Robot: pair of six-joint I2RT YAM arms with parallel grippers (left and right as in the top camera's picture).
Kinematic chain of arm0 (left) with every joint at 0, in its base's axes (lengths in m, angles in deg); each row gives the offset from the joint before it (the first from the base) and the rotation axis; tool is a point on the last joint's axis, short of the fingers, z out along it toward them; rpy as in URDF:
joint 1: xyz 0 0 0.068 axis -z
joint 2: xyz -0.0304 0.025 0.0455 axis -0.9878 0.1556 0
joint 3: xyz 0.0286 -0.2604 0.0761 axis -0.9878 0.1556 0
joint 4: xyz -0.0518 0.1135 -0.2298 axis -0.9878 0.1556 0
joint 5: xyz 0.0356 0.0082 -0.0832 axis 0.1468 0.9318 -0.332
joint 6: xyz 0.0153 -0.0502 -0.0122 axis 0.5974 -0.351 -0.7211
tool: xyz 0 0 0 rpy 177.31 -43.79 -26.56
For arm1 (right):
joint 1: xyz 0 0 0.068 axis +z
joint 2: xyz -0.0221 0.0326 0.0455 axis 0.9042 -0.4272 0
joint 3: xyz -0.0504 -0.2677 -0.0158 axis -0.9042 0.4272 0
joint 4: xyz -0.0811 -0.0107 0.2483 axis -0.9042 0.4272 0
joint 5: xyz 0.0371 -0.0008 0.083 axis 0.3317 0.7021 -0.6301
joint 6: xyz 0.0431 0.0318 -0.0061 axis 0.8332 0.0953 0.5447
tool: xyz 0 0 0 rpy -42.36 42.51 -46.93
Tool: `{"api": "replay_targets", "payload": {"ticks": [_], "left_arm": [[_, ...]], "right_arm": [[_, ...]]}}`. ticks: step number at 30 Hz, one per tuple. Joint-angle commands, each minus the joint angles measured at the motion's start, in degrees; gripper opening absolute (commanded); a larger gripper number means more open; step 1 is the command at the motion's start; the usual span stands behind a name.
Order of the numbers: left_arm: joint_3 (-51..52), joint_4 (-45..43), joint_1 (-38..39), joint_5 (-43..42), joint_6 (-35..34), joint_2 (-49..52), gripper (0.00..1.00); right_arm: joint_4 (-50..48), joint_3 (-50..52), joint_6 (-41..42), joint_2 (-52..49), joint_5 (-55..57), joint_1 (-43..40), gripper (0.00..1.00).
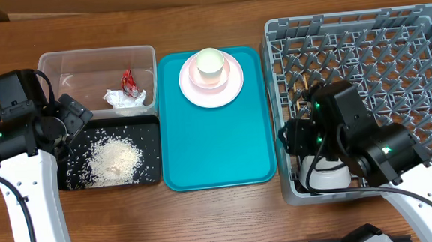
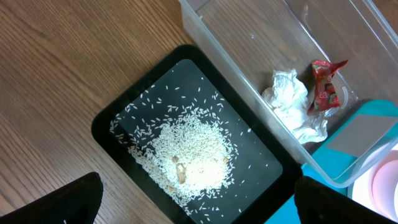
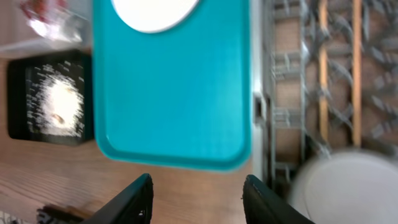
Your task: Sort waste into correct bins and load items into the dishwasher
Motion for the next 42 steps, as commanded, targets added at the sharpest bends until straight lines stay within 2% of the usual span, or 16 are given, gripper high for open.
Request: {"api": "replay_targets", "payload": {"ticks": [1,5,8,11,14,18,22,29,35,42], "left_arm": [[-0.9,0.0,0.1,-0.3,-0.7,0.4,1.00],[-0.9,0.0,0.1,-0.3,-0.7,0.4,1.00],[-0.9,0.0,0.1,-0.3,-0.7,0.4,1.00],[-0.9,0.0,0.1,-0.3,-0.7,0.4,1.00],[-0.9,0.0,0.1,-0.3,-0.7,0.4,1.00],[-0.9,0.0,0.1,-0.3,-0.7,0.4,1.00],[-0.9,0.0,0.1,-0.3,-0.7,0.4,1.00],[-0.9,0.0,0.1,-0.3,-0.7,0.4,1.00],[-0.9,0.0,0.1,-0.3,-0.7,0.4,1.00],[-0.9,0.0,0.1,-0.3,-0.7,0.4,1.00]], "right_arm": [[-0.6,-3.3,-3.9,-2.8,-1.6,0.0,0.50],[1.3,-11.3,-9.0,-12.0,-1.7,0.0,0.50],[1.7,-21.0,-11.8,-20.1,-1.0,0.0,0.50],[-1.1,-30.7,-13.0,-26.6,-1.1,0.0,0.50],[-6.5,-36.5,-14.9,-31.6,-1.1,0.0,0.56],[-16.1,-37.0,-15.1,-37.0,-1.4,0.0,0.70],[-23.5,-37.0,-17.5,-43.4,-4.5,0.6,0.76],[-34.5,-37.0,-23.9,-54.3,-3.8,6.7,0.76],[-36.6,-37.0,-27.9,-58.8,14.6,11.8,0.75],[-36.4,-36.7,-28.3,-59.7,16.8,11.8,0.75]]}}
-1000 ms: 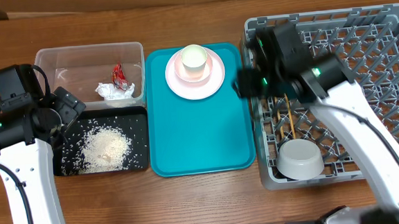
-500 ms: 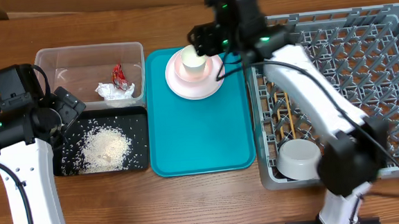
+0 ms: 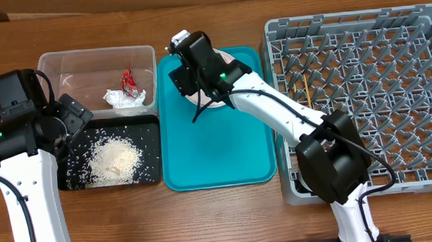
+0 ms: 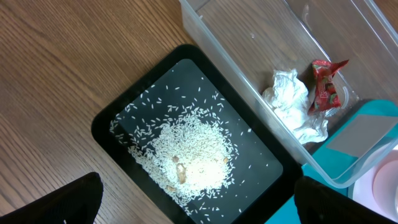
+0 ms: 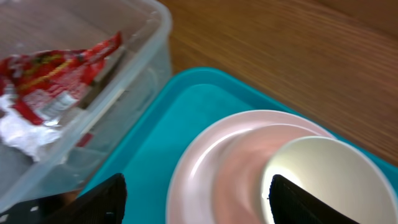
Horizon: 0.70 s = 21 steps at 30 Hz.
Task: Sort waste into correct bins and load items into the dishwasher
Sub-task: 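Move the right gripper to the teal tray and grasp the white cup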
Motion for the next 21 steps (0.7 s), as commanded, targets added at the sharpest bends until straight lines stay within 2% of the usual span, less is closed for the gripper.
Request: {"api": "replay_targets", "payload": {"ticks": [1,7,13,21], "left_arm": [[-0.9,0.0,0.1,-0.3,-0.7,0.3,1.00],[-0.9,0.0,0.1,-0.3,-0.7,0.3,1.00],[-0.9,0.0,0.1,-0.3,-0.7,0.3,1.00],[-0.9,0.0,0.1,-0.3,-0.7,0.3,1.00]], "right_arm": [[-0.4,-0.3,-1.1,-0.3,3.7,-1.7,0.74],[0.5,-0.3,-1.1,-0.5,3.2,-3.0,0.68],[3.1,-0.3,-1.0,-1.0,2.6,-3.1,0.52],[6.9,-0.3,-1.0,-1.0,2.6,-3.1,0.46]]}}
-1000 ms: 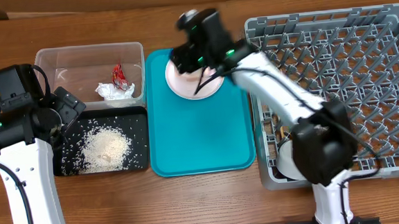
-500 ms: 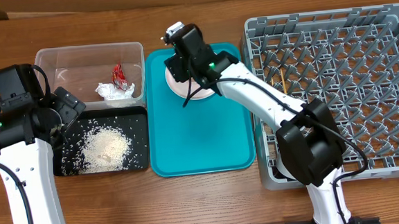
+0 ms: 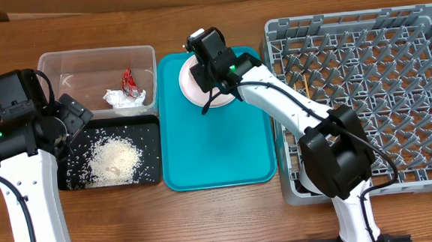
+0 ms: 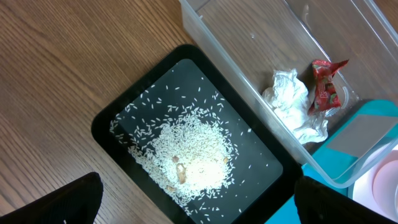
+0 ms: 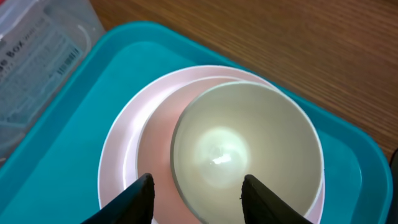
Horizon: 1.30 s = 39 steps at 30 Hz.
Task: Sort waste into correct bins and load items into the dishwasher
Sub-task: 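Move the right gripper to the teal tray and grasp the white cup, then carry the white cup into the rack's back left and release it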
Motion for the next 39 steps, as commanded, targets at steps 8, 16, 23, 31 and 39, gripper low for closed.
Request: {"api": "replay_targets", "payload": {"ticks": [8,16,23,31,39], "left_arm": [[-0.9,0.0,0.1,-0.3,-0.7,0.3,1.00],[-0.9,0.0,0.1,-0.3,-0.7,0.3,1.00],[-0.9,0.0,0.1,-0.3,-0.7,0.3,1.00],[-0.9,0.0,0.1,-0.3,-0.7,0.3,1.00],[-0.9,0.0,0.1,-0.3,-0.7,0.3,1.00]], "right_arm": [[0.7,-0.3,0.0,-0.5,0.0,0.0,0.28],[3.5,-0.3,0.0,-0.5,0.0,0.0,0.28],[5.9,-0.3,0.0,-0.5,0.0,0.0,0.25],[4.9,-2.4,0.5,1.5,0.0,0.0,0.04],[15.0,-11.9,5.0,13.4,-1.4,-0.8,0.04]]}}
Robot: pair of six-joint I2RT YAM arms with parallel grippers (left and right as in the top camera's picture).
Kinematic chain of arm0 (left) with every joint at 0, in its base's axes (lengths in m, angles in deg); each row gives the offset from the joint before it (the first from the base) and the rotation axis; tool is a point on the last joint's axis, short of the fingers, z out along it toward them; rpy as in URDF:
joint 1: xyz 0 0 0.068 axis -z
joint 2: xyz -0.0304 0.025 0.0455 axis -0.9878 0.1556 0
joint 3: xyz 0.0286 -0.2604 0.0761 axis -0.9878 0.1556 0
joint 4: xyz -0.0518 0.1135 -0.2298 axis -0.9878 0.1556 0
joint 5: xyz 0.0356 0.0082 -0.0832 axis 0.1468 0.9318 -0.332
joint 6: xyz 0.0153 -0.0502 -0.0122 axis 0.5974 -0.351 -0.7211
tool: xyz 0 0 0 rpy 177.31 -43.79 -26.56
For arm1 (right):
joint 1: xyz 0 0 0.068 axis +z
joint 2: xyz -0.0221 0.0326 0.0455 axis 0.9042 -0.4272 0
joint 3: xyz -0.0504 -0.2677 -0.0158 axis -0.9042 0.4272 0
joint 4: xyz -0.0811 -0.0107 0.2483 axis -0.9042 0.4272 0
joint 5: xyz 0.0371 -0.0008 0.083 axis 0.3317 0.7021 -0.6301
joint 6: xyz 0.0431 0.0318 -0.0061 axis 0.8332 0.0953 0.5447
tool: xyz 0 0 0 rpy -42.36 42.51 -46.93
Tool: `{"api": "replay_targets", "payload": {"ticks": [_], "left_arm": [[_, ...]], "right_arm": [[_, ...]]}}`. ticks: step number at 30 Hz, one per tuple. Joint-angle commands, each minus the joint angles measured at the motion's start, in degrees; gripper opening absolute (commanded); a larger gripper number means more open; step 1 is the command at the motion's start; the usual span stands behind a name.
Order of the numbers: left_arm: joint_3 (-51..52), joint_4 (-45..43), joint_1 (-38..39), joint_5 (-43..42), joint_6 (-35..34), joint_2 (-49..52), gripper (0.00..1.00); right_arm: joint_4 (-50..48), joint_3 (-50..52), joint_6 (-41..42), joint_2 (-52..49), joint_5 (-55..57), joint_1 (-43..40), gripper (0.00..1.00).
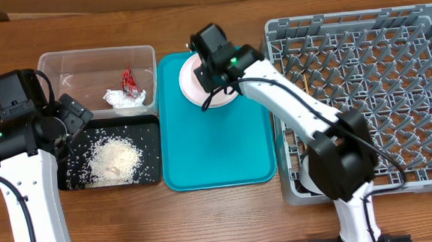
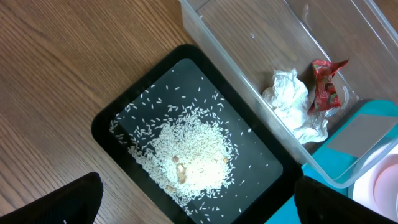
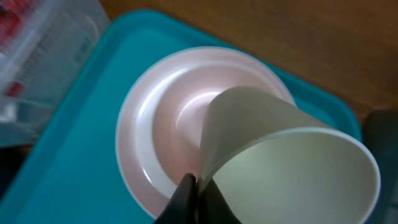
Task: Sort waste into correct bins and load items into the dishwasher
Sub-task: 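Carry the white cup into the rack's back left and release it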
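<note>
A white cup (image 3: 292, 168) is tilted over the pink bowl (image 3: 168, 124), which sits on a white plate at the far end of the teal tray (image 1: 214, 151). My right gripper (image 3: 198, 193) is shut on the cup's rim, one finger inside and one outside. From overhead the right gripper (image 1: 212, 61) hides the cup; only the plate's left edge (image 1: 186, 81) shows. My left gripper (image 2: 199, 199) hangs open above the black tray (image 2: 124, 118) of spilled rice (image 2: 189, 155), holding nothing.
A grey dish rack (image 1: 364, 89) fills the right side. The clear bin (image 1: 96, 64) at the back left holds a red wrapper (image 1: 129, 81) and a crumpled tissue (image 1: 121, 98). The black tray (image 1: 148, 170) lies in front of that bin.
My right gripper was open above the cup standing upright in the pink bowl. Now it is shut on the cup's rim and the cup is tilted. The left arm has not moved.
My right gripper was open at the rack's front left corner, over a white bowl. Then it was at the tray's far end beside the plate, then straight above the cup, still open. Now it pinches the cup's rim. The left gripper stayed open over the rice throughout.
</note>
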Motion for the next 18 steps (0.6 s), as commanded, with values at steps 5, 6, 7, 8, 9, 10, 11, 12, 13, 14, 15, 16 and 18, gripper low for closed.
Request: {"api": "replay_targets", "payload": {"ticks": [5,6,7,8,9,10,11,12,13,14,15,16,18], "left_arm": [[-0.9,0.0,0.1,-0.3,-0.7,0.3,1.00],[-0.9,0.0,0.1,-0.3,-0.7,0.3,1.00],[-0.9,0.0,0.1,-0.3,-0.7,0.3,1.00],[-0.9,0.0,0.1,-0.3,-0.7,0.3,1.00],[-0.9,0.0,0.1,-0.3,-0.7,0.3,1.00],[-0.9,0.0,0.1,-0.3,-0.7,0.3,1.00],[-0.9,0.0,0.1,-0.3,-0.7,0.3,1.00],[-0.9,0.0,0.1,-0.3,-0.7,0.3,1.00],[-0.9,0.0,0.1,-0.3,-0.7,0.3,1.00],[-0.9,0.0,0.1,-0.3,-0.7,0.3,1.00],[-0.9,0.0,0.1,-0.3,-0.7,0.3,1.00],[-0.9,0.0,0.1,-0.3,-0.7,0.3,1.00],[-0.9,0.0,0.1,-0.3,-0.7,0.3,1.00]], "right_arm": [[5.2,-5.9,2.0,17.7,-12.5,-7.5,0.04],[5.9,-5.9,2.0,18.4,-17.4,-10.0,0.04],[6.5,-5.9,2.0,18.6,-22.1,-12.4,0.04],[7.1,-5.9,2.0,18.6,-27.2,-15.0,0.04],[7.8,-5.7,1.9,18.4,-33.2,-18.1,0.04],[8.2,-5.4,1.9,17.9,-38.2,-20.9,0.04],[8.3,-5.0,1.9,17.5,-43.3,-23.6,0.04],[8.2,-4.3,1.4,16.7,-49.4,-26.6,0.04],[7.8,-3.6,0.5,15.9,-54.9,-29.0,0.04],[7.3,-2.7,-1.6,14.9,-61.8,-31.5,0.04],[6.9,-1.8,-3.4,13.7,-67.3,-33.4,0.04],[6.7,-1.2,-4.8,12.5,-72.2,-35.1,0.04],[6.7,-0.3,-8.0,9.1,-81.7,-38.1,0.04]]}}
